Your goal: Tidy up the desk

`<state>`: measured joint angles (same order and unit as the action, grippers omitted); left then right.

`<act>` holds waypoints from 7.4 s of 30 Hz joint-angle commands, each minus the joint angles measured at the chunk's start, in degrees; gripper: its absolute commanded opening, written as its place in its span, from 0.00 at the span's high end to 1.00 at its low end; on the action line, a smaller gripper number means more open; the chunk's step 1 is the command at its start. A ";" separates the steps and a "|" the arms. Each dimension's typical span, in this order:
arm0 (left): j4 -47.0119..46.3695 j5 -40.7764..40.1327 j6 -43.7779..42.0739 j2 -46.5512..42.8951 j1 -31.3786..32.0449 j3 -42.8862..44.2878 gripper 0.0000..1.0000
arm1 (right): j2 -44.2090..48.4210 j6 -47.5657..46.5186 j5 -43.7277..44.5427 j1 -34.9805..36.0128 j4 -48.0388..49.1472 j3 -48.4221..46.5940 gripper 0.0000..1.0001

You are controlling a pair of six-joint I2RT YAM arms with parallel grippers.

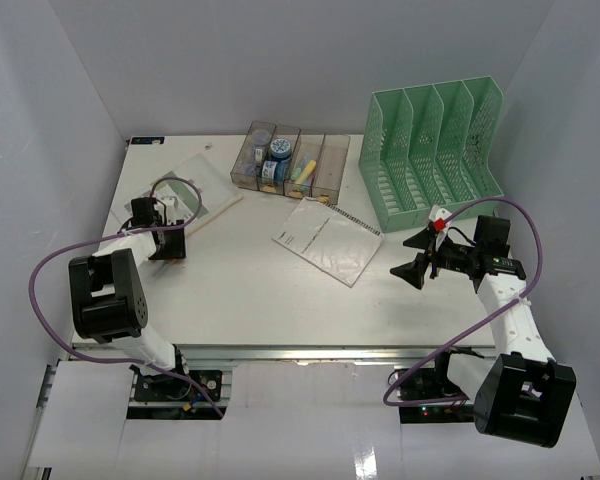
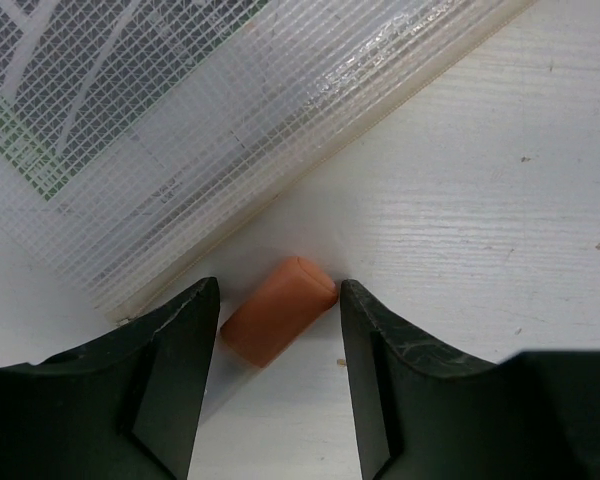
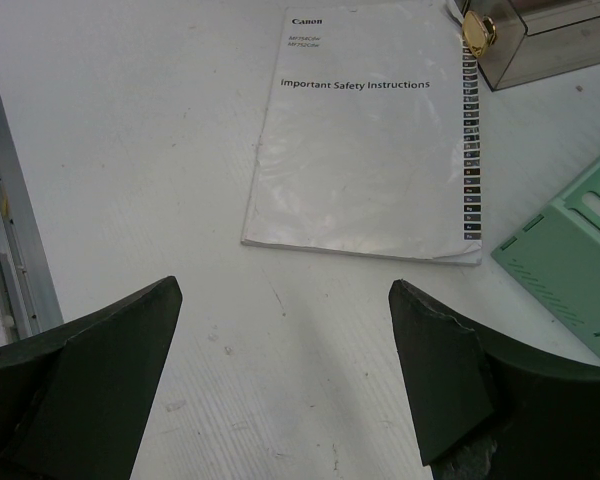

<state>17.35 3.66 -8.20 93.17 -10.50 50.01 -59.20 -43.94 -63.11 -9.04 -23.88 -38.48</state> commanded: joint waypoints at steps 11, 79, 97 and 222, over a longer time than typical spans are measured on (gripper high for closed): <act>9.00 1.59 10.15 5.97 -0.06 2.46 0.67 | 0.82 -0.90 0.32 -0.38 -0.03 -1.69 0.09; -20.49 29.32 40.60 9.31 27.73 31.01 0.94 | 1.43 -1.47 2.89 -0.81 1.76 -0.45 0.10; -21.88 14.53 33.78 49.04 31.72 77.71 0.86 | 0.59 0.42 0.29 -1.07 2.80 -0.10 0.10; -27.69 29.92 48.04 -48.87 35.44 -29.66 0.02 | -66.62 39.57 55.25 31.01 28.34 -64.99 0.59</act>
<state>-10.56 33.81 40.90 43.89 24.60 20.14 -124.31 -5.35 -10.95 21.58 -2.63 -99.96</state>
